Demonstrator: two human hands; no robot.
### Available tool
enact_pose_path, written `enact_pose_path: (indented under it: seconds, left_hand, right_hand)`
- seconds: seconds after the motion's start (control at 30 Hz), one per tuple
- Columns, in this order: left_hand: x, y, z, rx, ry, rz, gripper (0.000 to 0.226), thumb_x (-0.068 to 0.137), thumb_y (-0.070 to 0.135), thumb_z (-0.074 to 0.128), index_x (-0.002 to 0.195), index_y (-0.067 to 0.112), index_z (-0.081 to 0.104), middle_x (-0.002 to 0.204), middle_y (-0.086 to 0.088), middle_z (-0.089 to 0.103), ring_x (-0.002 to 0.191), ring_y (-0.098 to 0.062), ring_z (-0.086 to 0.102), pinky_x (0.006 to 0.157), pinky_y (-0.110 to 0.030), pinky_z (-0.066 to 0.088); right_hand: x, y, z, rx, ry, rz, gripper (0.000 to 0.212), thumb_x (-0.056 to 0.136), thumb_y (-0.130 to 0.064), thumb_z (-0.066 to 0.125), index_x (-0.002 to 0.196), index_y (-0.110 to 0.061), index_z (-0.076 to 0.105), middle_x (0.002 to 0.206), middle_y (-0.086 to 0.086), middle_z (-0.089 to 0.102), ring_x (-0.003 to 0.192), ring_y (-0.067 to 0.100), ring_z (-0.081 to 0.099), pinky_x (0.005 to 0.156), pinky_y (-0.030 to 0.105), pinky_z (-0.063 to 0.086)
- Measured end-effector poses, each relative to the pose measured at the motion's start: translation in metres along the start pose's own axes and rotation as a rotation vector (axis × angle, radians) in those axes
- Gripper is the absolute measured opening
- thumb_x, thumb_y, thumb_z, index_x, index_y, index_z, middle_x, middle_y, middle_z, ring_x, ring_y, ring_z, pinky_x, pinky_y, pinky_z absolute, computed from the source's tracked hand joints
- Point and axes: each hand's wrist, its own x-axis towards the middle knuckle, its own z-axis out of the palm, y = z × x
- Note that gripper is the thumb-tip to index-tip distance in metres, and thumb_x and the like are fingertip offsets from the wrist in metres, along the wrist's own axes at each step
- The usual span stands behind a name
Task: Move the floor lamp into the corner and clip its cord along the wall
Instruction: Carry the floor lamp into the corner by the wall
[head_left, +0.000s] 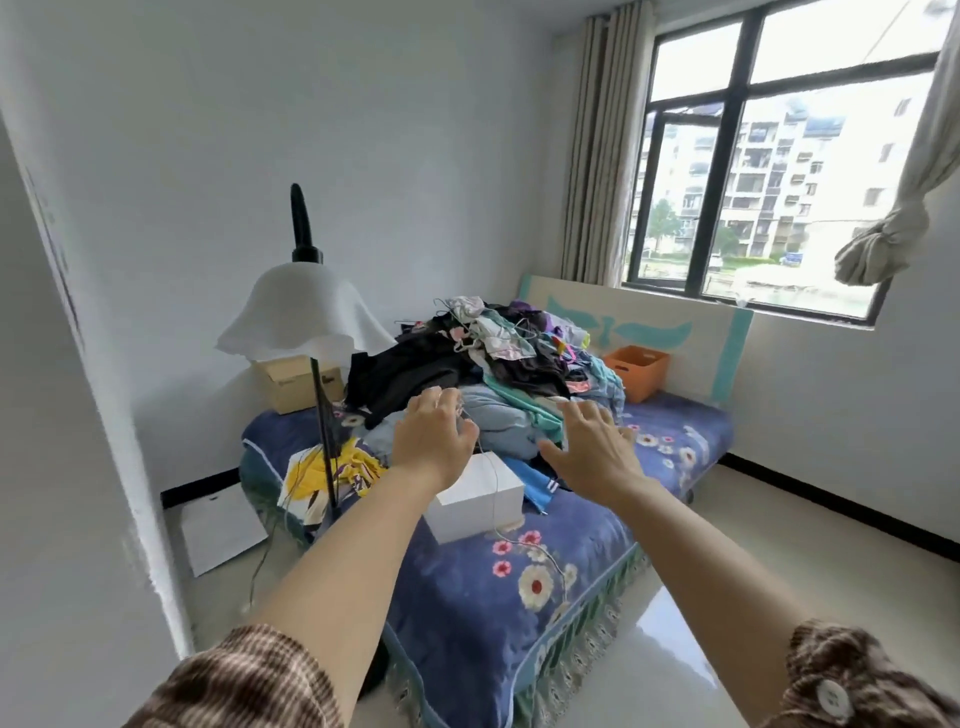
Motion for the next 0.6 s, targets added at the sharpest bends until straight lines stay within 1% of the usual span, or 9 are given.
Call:
enact_pose_path:
  seconds: [0.1,0.2,0.3,0.43,0.6]
  left_hand:
    - [0.026,-0.023,0.021,0.025,0.022,-0.075,0.048,0.091,0.030,0.044,0.136,0.014,0.041,0.143,-0.008,0.042,0.129,-0.026,0.036,0.101,-0.044,0.038]
    - [0.050,-0.050,0.038,0.086,0.024,-0.135,0.047,0.091,0.031,0.043,0.135,0.014,0.042,0.143,-0.007,0.042,0.129,-0.026,0.037,0.100,-0.042,0.038]
    - [0.070,-0.079,0.058,0.111,0.044,-0.200,0.045,0.091,0.033,0.044,0.132,0.014,0.045,0.142,-0.007,0.044,0.127,-0.026,0.040,0.099,-0.039,0.039]
    - [0.098,-0.122,0.087,0.114,0.043,-0.294,0.046,0.090,0.033,0.044,0.133,0.016,0.042,0.144,-0.005,0.042,0.132,-0.023,0.036,0.102,-0.040,0.038]
    - [0.143,-0.182,0.111,0.101,0.114,-0.396,0.047,0.090,0.032,0.045,0.134,0.015,0.041,0.142,-0.005,0.043,0.131,-0.023,0.037,0.105,-0.041,0.039]
  right_hand:
    - [0.049,0.003,0.027,0.056,-0.019,-0.055,0.055,0.090,-0.042,0.050,0.136,-0.014,0.039,0.141,0.010,0.043,0.131,0.029,0.036,0.101,0.049,0.031]
    - [0.088,-0.003,0.059,0.099,-0.063,-0.094,0.053,0.090,-0.043,0.049,0.134,-0.014,0.041,0.138,0.010,0.045,0.130,0.029,0.037,0.102,0.050,0.031]
    - [0.124,-0.010,0.097,0.151,-0.105,-0.144,0.053,0.090,-0.042,0.047,0.135,-0.016,0.039,0.138,0.008,0.045,0.128,0.028,0.038,0.099,0.049,0.031]
    - [0.176,-0.022,0.148,0.212,-0.151,-0.197,0.053,0.090,-0.042,0.046,0.137,-0.018,0.038,0.139,0.006,0.045,0.128,0.027,0.038,0.099,0.049,0.032]
    - [0.252,-0.055,0.202,0.293,-0.187,-0.271,0.053,0.090,-0.040,0.045,0.138,-0.018,0.038,0.140,0.006,0.045,0.129,0.026,0.036,0.102,0.048,0.029]
